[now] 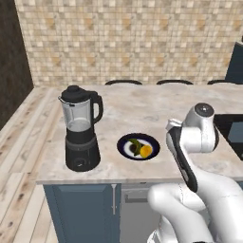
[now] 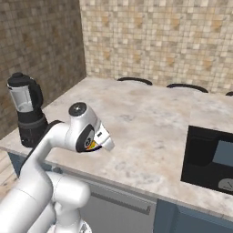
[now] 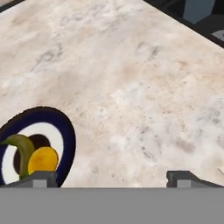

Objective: Pick the banana and mango from the fridge and place them on the plate next to the blender to make a fruit smoothie.

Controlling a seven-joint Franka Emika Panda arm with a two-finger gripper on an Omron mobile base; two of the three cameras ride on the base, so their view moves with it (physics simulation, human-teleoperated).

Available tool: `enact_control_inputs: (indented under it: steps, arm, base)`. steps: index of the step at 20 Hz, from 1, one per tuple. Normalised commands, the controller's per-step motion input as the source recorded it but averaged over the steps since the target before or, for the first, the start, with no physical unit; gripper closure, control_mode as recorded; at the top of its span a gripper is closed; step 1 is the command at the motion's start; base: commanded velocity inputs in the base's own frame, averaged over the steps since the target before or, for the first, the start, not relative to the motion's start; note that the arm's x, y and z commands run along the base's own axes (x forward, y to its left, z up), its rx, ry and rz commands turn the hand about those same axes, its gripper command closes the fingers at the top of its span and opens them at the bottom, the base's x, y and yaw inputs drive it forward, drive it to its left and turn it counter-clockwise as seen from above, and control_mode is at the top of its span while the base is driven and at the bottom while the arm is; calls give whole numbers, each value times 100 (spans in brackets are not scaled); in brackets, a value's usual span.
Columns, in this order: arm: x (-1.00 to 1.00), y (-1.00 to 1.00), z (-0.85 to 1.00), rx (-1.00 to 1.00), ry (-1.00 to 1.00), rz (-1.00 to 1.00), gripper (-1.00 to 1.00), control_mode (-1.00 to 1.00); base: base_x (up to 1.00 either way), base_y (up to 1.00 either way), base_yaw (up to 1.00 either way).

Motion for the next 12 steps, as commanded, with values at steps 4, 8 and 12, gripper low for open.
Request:
enact_control_inputs:
  steps: [4,8,12]
  arm:
    - [-1,-100,21,0,-1,0,-100,-100]
    - [-28,-78,30,0,0,0,-100,-100]
    - [-22,-38,10,0,0,-2,-100,-100]
  base:
    - [0,0,0]
    - [0,0,0]
    - [0,0,0]
